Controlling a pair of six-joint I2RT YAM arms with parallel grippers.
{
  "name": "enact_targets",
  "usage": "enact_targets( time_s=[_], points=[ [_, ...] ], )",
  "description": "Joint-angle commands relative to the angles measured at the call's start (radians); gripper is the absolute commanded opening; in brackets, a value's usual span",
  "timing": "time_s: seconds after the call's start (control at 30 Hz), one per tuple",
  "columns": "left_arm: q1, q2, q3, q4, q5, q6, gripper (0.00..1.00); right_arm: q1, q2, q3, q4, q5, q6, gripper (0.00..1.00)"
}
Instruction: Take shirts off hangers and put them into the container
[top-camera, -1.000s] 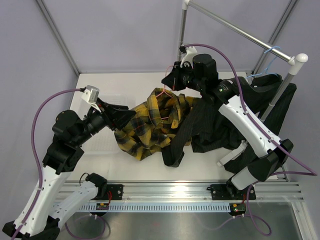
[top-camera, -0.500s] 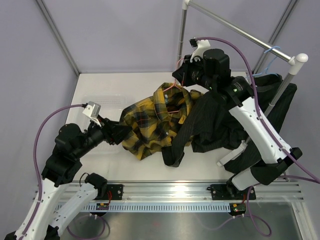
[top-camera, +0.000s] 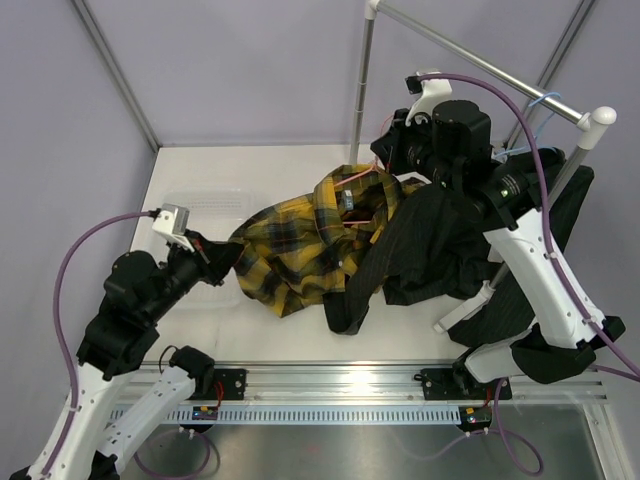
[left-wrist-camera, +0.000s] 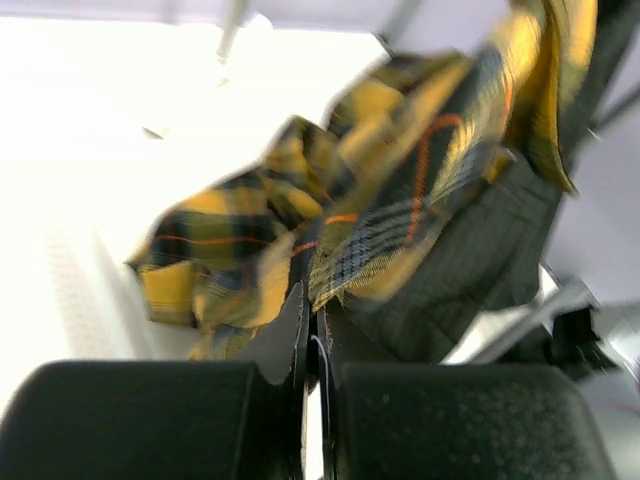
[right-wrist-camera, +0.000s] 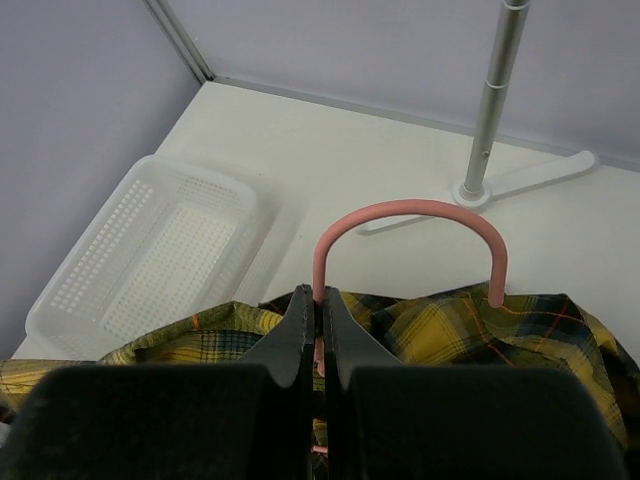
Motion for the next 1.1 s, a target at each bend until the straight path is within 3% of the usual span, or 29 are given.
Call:
enact_targets(
  time_s=[0.0, 0.2, 0.37, 0.6, 0.73, 0.87, 1.07],
  points=[
    [0.001, -0.029, 0.134, 0.029, -0.232, 0.038, 0.00, 0.004, -0.071, -0.003, -0.027, 0.117, -0.046, 0.00],
    [0.001, 0.017, 0.337, -0.067, -0.475, 0.122, 0.00, 0.004, -0.191, -0.162, 0.032, 0.448, -0.088, 0.00],
    [0.002, 0.009, 0.309, -0.129, -0.520, 0.115, 0.00, -0.003, -0.274, -0.213, 0.071, 0.614, -0.007, 0.00],
    [0.001, 0.006, 0.202, -0.109, -0.511, 0.113, 0.00, -0.022, -0.320, -0.253, 0.084, 0.404, 0.124, 0.00],
    [0.001, 0.063, 0.292, -0.075, -0.465, 0.127, 0.00, -0.023, -0.338, -0.377, 0.151, 0.433, 0.023, 0.00],
    [0.001, 0.162, 0.396, 0.009, -0.376, 0.104, 0.00, -0.022, -0.422, -0.621, 0.303, 0.173, -0.037, 0.00],
    [0.001, 0.302, 0.443, 0.044, -0.367, 0.093, 0.00, -0.022, -0.418, -0.617, 0.276, 0.164, 0.009, 0.00]
  ],
)
